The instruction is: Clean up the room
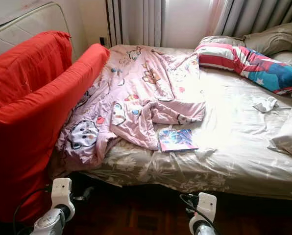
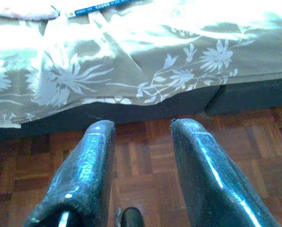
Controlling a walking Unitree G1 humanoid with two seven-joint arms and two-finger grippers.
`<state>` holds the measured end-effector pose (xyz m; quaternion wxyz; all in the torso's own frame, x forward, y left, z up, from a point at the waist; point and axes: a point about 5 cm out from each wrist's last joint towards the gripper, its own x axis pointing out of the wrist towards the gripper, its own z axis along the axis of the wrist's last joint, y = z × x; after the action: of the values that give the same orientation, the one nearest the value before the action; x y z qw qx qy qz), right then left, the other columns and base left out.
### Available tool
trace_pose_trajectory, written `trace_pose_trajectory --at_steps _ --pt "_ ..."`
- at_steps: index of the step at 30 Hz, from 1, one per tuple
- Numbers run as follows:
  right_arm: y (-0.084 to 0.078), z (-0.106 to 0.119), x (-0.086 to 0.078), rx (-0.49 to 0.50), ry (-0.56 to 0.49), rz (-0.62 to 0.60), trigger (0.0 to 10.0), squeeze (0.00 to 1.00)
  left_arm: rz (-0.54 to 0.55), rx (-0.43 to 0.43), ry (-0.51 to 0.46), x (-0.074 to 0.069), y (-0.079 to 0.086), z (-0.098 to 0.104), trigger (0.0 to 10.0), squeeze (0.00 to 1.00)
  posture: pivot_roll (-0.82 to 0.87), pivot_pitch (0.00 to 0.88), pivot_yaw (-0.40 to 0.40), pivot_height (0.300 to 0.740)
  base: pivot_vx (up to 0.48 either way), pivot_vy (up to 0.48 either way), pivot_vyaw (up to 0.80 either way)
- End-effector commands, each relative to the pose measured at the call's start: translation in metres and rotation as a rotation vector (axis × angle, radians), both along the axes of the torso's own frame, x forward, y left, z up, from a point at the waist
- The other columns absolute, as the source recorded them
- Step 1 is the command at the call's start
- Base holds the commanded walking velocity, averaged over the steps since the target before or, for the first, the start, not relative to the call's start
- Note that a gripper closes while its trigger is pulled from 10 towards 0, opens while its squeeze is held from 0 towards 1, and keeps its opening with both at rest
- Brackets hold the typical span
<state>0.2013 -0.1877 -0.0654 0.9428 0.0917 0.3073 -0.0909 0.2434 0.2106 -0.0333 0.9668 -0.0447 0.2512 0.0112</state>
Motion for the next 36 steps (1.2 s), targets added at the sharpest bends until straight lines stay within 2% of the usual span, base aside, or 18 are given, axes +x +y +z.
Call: trace_pose_trajectory --at_steps 1,3,4,6,7,8,12,17,18,19,20,21,22,27,28,30,32,36 --pt "-0.001 -0.001 -0.003 -0.007 -0.007 -0.008 10.0 0.00 0.004 -0.008 -0.005 -0.003 0.000 -0.002 10.0 0.00 0.09 0.000 -0.027 0.740 0.000 0.000 0.00" --pt "-0.001 0.000 -0.002 -0.008 -0.019 -0.009 10.0 0.00 0.000 -0.014 -0.026 -0.003 -0.001 0.000 10.0 0.00 0.09 0.000 -0.029 0.740 0.000 0.000 0.00" --pt "-0.012 0.022 0.028 -0.033 -0.133 -0.013 10.0 0.00 -0.002 -0.017 -0.040 -0.002 -0.001 0.001 10.0 0.00 0.09 0.000 -0.029 0.740 0.000 0.000 0.00" --pt "-0.022 0.065 0.074 -0.076 -0.344 -0.014 10.0 0.00 -0.008 -0.023 -0.066 -0.001 -0.001 0.003 10.0 0.00 0.09 0.000 -0.029 0.740 0.000 0.000 0.00" --pt "-0.022 0.065 0.074 -0.076 -0.344 -0.014 10.0 0.00 -0.008 -0.023 -0.066 -0.001 -0.001 0.003 10.0 0.00 0.09 0.000 -0.029 0.740 0.000 0.000 0.00" --pt "-0.022 0.086 0.092 -0.094 -0.446 -0.011 10.0 0.00 -0.015 -0.025 -0.086 0.000 -0.002 0.005 10.0 0.00 0.09 0.000 -0.030 0.740 0.000 0.000 0.00" --pt "-0.017 0.108 0.109 -0.112 -0.551 0.011 10.0 0.00 -0.031 -0.030 -0.133 0.002 -0.003 0.009 10.0 0.00 0.09 0.000 -0.030 0.740 0.000 0.000 0.00" --pt "-0.014 0.123 0.119 -0.111 -0.616 0.016 10.0 0.00 -0.043 -0.027 -0.159 0.003 -0.003 0.011 10.0 0.00 0.09 0.000 -0.030 0.740 0.000 0.000 0.00" --pt "-0.013 0.126 0.121 -0.111 -0.631 0.023 10.0 0.00 -0.070 -0.019 -0.301 0.030 -0.004 0.038 10.0 0.00 0.09 0.000 -0.030 0.740 0.000 0.000 0.00" --pt "-0.013 0.128 0.123 -0.111 -0.637 0.026 10.0 0.00 -0.094 -0.008 -0.468 0.066 -0.006 0.080 10.0 0.00 0.09 0.000 -0.030 0.740 0.000 0.000 0.00" --pt "-0.013 0.128 0.123 -0.111 -0.637 0.026 10.0 0.00 -0.094 -0.008 -0.468 0.066 -0.006 0.080 10.0 0.00 0.09 0.000 -0.030 0.740 0.000 0.000 0.00" --pt "-0.012 0.129 0.124 -0.108 -0.642 0.027 10.0 0.00 -0.105 -0.009 -0.572 0.086 -0.009 0.110 10.0 0.00 0.09 0.000 -0.032 0.740 0.000 0.000 0.00" --pt "-0.012 0.130 0.124 -0.109 -0.644 0.028 10.0 0.00 -0.108 -0.011 -0.597 0.091 -0.009 0.118 10.0 0.00 0.09 0.000 -0.032 0.740 0.000 0.000 0.00" --pt "-0.011 0.130 0.124 -0.108 -0.647 0.031 10.0 0.00 -0.124 0.006 -0.719 0.102 -0.011 0.144 10.0 0.00 0.09 0.000 -0.032 0.740 0.000 0.000 0.00" --pt "-0.010 0.130 0.124 -0.107 -0.644 0.032 10.0 0.00 -0.146 0.019 -0.756 0.105 -0.016 0.152 10.0 0.00 0.09 0.000 -0.032 0.740 0.000 0.000 0.00" --pt "-0.010 0.129 0.124 -0.106 -0.642 0.033 10.0 0.00 -0.162 0.016 -0.766 0.106 -0.021 0.155 10.0 0.00 0.09 0.000 -0.032 0.740 0.000 0.000 0.00" --pt "-0.010 0.129 0.124 -0.105 -0.642 0.032 10.0 0.00 -0.167 0.013 -0.764 0.107 -0.022 0.155 10.0 0.00 0.09 0.000 -0.031 0.740 0.000 0.000 0.00" --pt "-0.008 0.123 0.122 -0.088 -0.600 0.043 10.0 0.00 -0.155 -0.007 -0.639 0.100 -0.018 0.132 10.0 0.00 0.09 0.000 -0.031 0.740 0.000 0.000 0.00"
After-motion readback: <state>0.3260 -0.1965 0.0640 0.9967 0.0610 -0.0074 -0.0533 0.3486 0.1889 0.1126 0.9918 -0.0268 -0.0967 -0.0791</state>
